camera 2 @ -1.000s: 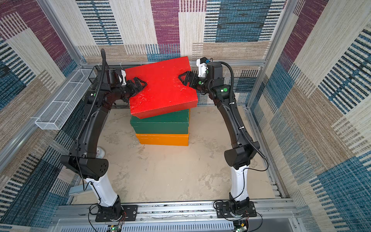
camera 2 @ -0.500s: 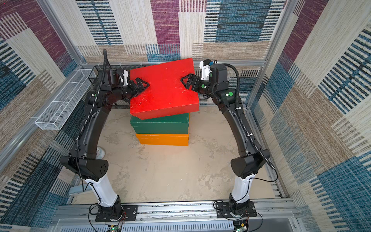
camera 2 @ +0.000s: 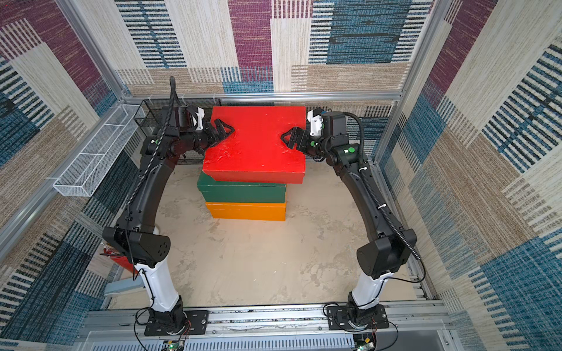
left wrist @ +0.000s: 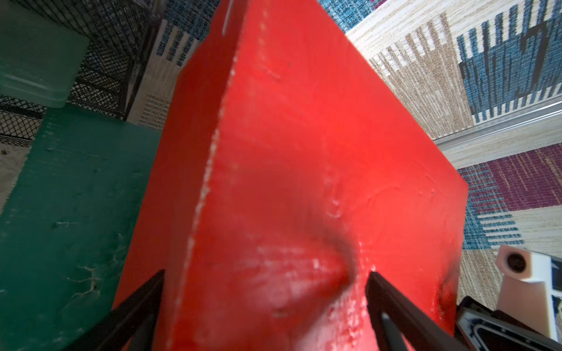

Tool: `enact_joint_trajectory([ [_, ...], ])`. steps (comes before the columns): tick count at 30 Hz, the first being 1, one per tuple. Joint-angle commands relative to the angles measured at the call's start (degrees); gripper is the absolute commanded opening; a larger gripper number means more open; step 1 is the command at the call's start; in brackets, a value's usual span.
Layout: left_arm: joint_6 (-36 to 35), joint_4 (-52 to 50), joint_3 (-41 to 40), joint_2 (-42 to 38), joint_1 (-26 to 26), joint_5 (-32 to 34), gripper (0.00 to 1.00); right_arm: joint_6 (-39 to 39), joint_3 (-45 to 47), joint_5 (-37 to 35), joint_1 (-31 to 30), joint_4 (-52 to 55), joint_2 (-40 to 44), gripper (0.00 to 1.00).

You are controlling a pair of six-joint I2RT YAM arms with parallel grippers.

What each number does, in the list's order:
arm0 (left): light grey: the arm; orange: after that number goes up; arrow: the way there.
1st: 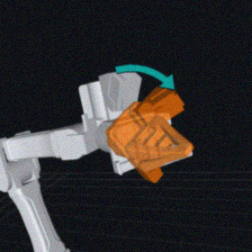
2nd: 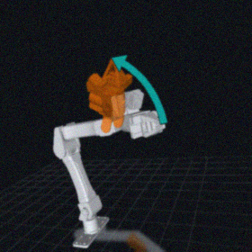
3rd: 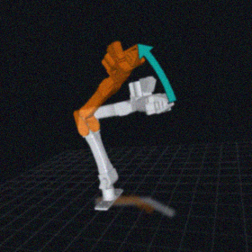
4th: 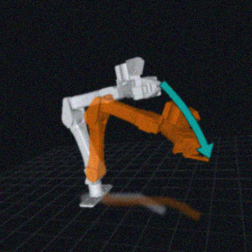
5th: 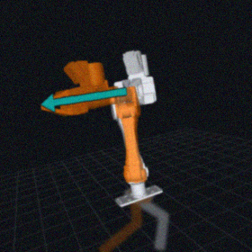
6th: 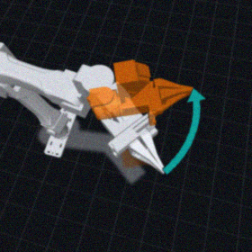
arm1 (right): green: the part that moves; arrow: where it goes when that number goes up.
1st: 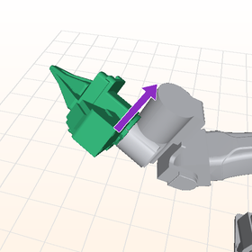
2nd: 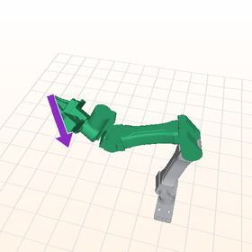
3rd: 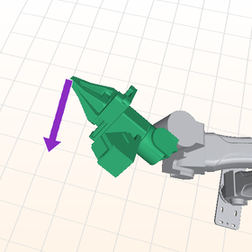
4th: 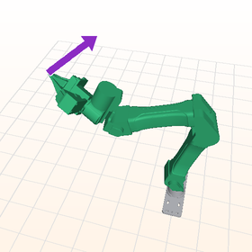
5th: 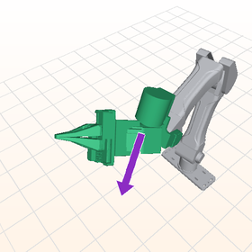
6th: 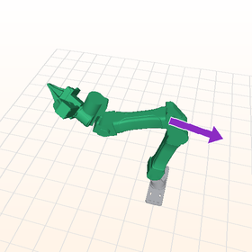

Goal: Stack the shoeboxes
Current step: Place the shoebox at the shoebox.

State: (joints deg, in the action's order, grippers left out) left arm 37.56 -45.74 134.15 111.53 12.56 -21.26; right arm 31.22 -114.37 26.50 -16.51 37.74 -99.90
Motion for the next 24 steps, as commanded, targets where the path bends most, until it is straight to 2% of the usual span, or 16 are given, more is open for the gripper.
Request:
enact_joint_trajectory([
  [1,1.57,5.20,0.60,1.09,1.95,-16.98,1.00,1.24,0.25,17.62,-1.07,-3.42,-0.24,0.95],
  [10,0.85,3.99,2.65,2.56,1.86,-17.20,1.00,-0.08,-0.01,18.56,-0.01,-1.66,-0.44,0.95],
  [14,0.67,1.94,6.71,4.31,1.36,-17.03,1.00,-0.40,-0.14,19.23,0.89,-3.16,-0.98,0.95],
  [19,1.11,0.75,10.42,6.87,0.81,-19.30,1.00,-1.36,-7.84,19.90,1.96,1.42,-5.57,0.95],
  [24,1.37,0.39,9.43,7.12,0.88,-20.19,1.00,-2.34,-12.28,20.92,2.47,4.29,-8.48,0.95],
])
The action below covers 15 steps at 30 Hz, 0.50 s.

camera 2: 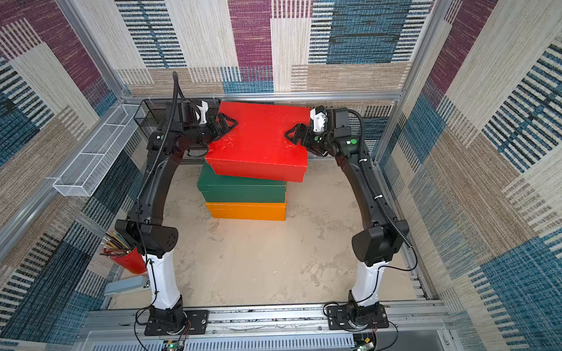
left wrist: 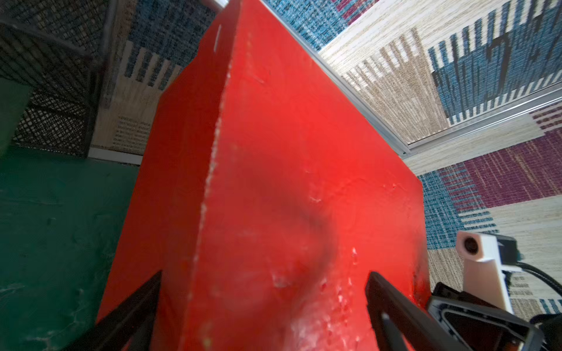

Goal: Stack the shoeboxes
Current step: Place the shoebox at the shoebox.

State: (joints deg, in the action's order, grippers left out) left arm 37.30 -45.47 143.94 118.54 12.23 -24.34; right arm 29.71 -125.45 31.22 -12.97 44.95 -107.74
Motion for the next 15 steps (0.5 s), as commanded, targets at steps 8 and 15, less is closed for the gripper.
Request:
enact_joint_trajectory([
  [8,2.23,0.06,-1.66,-0.65,1.31,-17.32,1.00,-1.76,-0.22,16.67,-0.49,-1.88,0.59,0.95],
  [15,-1.57,-4.88,-1.91,-1.41,1.14,-12.86,1.00,-1.51,-0.27,16.92,0.67,-2.00,1.05,0.95],
])
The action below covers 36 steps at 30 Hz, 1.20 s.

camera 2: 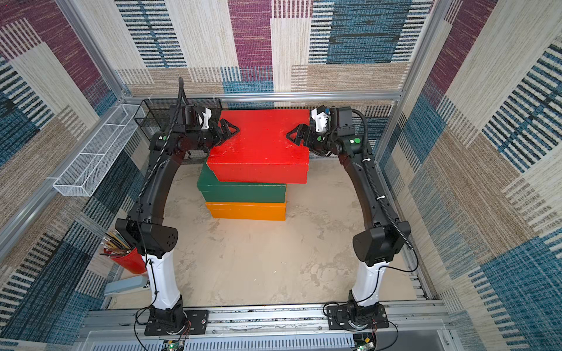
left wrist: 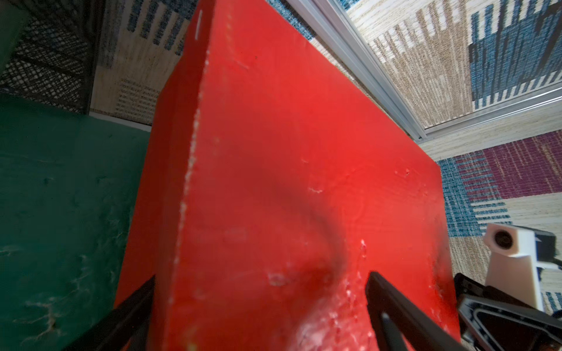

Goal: Stack the shoeboxes
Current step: Place the shoebox at the shoebox.

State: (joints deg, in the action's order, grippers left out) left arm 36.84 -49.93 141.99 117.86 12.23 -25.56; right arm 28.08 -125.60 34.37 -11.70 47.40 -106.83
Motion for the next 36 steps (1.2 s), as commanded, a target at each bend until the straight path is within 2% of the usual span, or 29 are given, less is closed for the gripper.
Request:
enact_joint_trajectory([
  [1,-1.75,-1.06,-0.03,-0.71,1.04,-11.33,1.00,0.22,-0.17,13.79,-0.61,-4.50,-0.04,0.95],
  [7,-4.94,-3.07,-1.38,-1.83,0.93,-8.87,1.00,-0.19,-0.16,13.43,-0.52,-4.13,-0.49,0.95],
  [13,-7.46,-4.95,-3.35,-2.55,-0.10,-8.18,1.00,-1.92,1.57,9.74,0.43,-2.00,0.21,0.95],
  [27,-12.54,-8.12,-3.33,-2.64,-1.65,0.21,1.00,-4.05,4.97,5.87,1.95,-0.73,-0.18,0.95],
  [36,-13.72,-8.30,-5.15,-4.57,-4.55,0.58,1.00,-4.41,4.71,4.30,2.80,-0.37,-0.05,0.95],
])
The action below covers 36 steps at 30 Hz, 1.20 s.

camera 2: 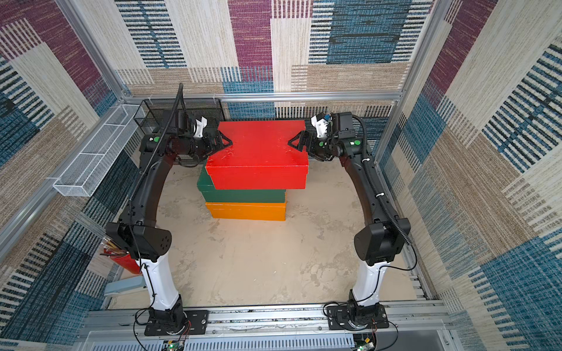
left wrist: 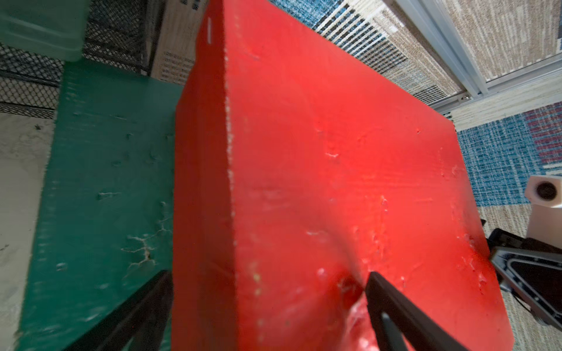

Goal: Stack the shoeboxes
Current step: Place the shoebox at the shoebox.

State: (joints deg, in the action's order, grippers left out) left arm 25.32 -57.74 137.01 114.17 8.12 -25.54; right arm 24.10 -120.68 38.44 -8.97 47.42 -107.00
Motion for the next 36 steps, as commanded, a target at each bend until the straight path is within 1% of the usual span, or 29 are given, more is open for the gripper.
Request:
enact_joint_trajectory([
  [1,-2.21,-0.53,-0.39,-1.04,-0.68,0.66,1.00,-0.45,-0.25,0.24,0.02,-0.40,0.12,0.95],
  [6,-2.21,-0.52,-0.73,-1.88,-2.02,0.54,1.00,-0.62,-1.88,-0.20,0.14,0.33,-0.29,0.95],
  [11,-1.77,-0.51,-1.22,-2.84,-4.80,-0.78,1.00,-0.82,-3.84,-0.20,0.85,1.28,-0.53,0.95],
  [15,-1.34,0.47,-3.51,-4.54,-7.13,-2.18,1.00,-0.78,-3.93,-0.14,1.92,1.54,-0.06,0.95],
  [21,0.84,6.97,-13.73,-9.35,-10.79,-5.35,1.00,-1.90,-3.35,-0.03,2.38,3.05,0.20,0.95],
  [24,3.90,13.89,-22.17,-13.08,-13.57,-7.15,1.00,-2.23,-1.36,0.21,2.99,3.08,1.04,0.95],
  [25,4.63,15.68,-25.04,-14.10,-14.52,-9.42,1.00,-2.37,-0.55,0.48,3.13,2.61,1.34,0.95],
  [27,6.59,19.62,-30.61,-16.43,-16.58,-10.94,1.00,-2.27,1.06,1.55,2.91,1.36,2.03,0.95],
  [30,9.21,25.14,-37.71,-19.03,-18.96,-12.79,1.00,-1.79,0.92,1.67,1.93,0.92,1.87,0.95],
  [36,11.86,31.46,-46.64,-21.53,-22.28,-15.82,1.00,0.51,0.79,2.17,0.11,-0.93,0.91,0.95],
])
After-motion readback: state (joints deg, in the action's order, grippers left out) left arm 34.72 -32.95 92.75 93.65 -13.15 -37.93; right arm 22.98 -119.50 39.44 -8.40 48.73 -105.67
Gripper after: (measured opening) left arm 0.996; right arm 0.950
